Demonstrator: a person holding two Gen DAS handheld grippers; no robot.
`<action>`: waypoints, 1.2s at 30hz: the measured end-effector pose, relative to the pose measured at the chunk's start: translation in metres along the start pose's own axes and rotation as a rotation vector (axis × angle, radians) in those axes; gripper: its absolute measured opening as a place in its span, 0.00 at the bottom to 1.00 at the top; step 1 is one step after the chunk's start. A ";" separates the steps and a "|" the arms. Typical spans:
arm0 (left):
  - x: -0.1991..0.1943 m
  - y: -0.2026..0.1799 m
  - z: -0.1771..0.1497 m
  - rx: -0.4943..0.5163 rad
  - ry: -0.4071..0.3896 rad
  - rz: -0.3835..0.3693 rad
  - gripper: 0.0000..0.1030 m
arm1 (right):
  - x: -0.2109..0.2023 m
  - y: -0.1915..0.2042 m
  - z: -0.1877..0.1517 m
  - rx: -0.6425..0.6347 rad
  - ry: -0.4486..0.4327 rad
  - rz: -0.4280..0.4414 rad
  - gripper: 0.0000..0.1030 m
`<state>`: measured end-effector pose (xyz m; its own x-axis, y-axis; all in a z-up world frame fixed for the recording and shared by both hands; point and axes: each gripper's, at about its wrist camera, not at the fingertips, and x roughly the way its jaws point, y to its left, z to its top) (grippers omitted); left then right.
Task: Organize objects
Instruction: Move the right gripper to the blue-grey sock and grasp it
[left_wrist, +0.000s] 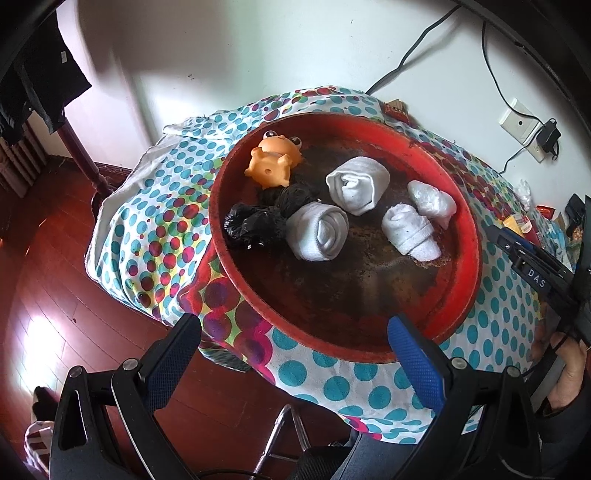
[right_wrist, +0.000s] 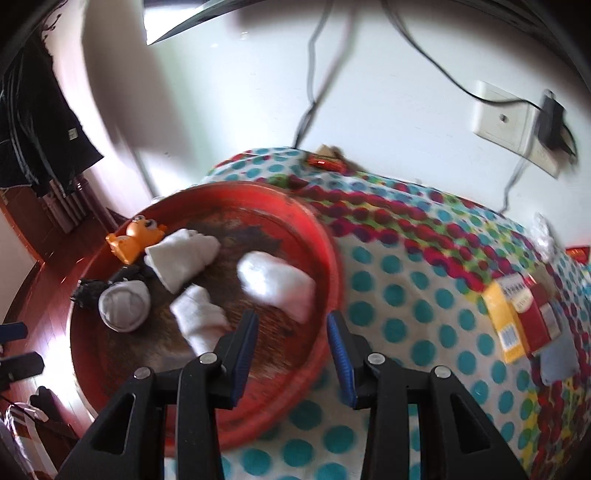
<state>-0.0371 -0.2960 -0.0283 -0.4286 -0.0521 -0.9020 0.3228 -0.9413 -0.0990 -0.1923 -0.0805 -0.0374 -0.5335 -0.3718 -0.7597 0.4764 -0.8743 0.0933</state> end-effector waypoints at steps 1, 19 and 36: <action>0.001 -0.003 0.000 0.007 0.001 0.000 0.98 | -0.003 -0.011 -0.004 0.015 -0.004 -0.013 0.38; 0.018 -0.049 -0.011 0.124 0.031 0.022 0.98 | -0.078 -0.224 -0.065 0.235 -0.053 -0.311 0.39; 0.026 -0.138 -0.012 0.279 0.065 -0.007 0.98 | -0.019 -0.250 -0.054 0.155 0.014 -0.260 0.46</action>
<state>-0.0823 -0.1638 -0.0432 -0.3721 -0.0318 -0.9276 0.0715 -0.9974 0.0055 -0.2633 0.1624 -0.0809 -0.6134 -0.1258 -0.7797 0.2120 -0.9772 -0.0091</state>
